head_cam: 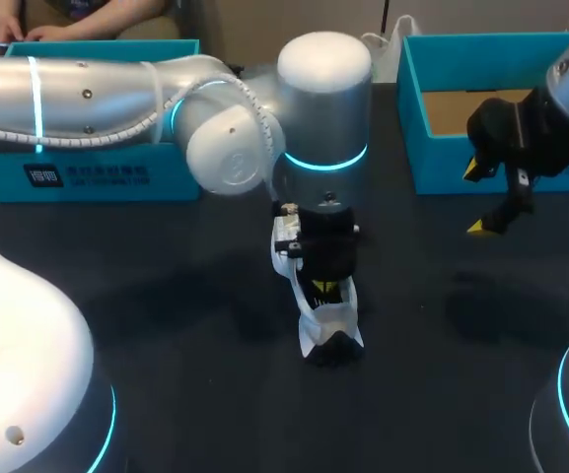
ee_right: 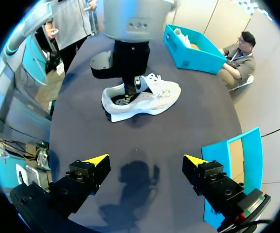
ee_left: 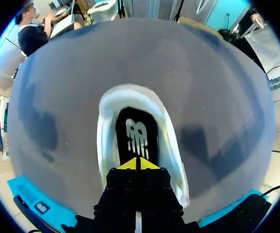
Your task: Take the shoe out of the shoebox, open the shoe tongue, remove and reinsert the insole, then place the shoe into the shoebox
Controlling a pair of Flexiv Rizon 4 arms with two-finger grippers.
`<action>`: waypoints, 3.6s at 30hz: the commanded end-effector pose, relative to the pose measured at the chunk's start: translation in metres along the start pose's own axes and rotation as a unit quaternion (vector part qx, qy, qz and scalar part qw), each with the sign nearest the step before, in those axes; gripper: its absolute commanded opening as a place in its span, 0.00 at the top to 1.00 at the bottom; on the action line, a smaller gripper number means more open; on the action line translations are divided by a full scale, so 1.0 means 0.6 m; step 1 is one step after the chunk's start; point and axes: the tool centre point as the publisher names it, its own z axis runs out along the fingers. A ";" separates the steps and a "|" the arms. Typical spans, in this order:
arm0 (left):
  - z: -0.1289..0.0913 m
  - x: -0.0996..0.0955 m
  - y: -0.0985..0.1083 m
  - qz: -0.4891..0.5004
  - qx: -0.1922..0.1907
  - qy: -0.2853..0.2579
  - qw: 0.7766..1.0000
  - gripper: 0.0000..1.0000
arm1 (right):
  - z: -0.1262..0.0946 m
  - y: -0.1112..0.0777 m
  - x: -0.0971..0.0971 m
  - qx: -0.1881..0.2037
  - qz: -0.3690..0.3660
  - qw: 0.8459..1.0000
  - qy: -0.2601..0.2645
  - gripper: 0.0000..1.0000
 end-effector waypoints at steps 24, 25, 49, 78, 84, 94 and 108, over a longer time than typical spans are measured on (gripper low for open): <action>-0.030 0.015 0.040 -0.039 -0.129 0.004 0.991 0.00 | 0.001 -0.001 0.001 0.000 0.000 1.000 -0.001 0.00; -0.030 0.014 0.041 -0.036 -0.127 0.005 0.991 0.00 | 0.001 -0.001 0.001 0.000 0.000 1.000 -0.001 0.00; -0.066 0.001 0.039 0.028 -0.071 0.031 0.997 0.00 | 0.001 -0.001 0.001 0.000 0.000 1.000 -0.001 0.00; -0.172 0.018 0.074 0.004 0.000 0.002 1.000 0.00 | 0.001 -0.001 0.001 0.000 0.000 1.000 -0.001 0.00; -0.166 0.025 0.102 -0.020 -0.010 0.008 1.000 0.32 | 0.001 -0.001 0.001 0.000 0.000 1.000 -0.001 0.00; -0.129 0.026 0.121 -0.043 -0.008 0.027 0.999 0.52 | 0.001 -0.001 0.001 0.000 0.000 1.000 -0.001 0.00; -0.091 0.029 0.114 -0.071 -0.002 0.025 0.997 0.56 | 0.001 -0.001 0.001 0.000 0.000 1.000 -0.001 0.00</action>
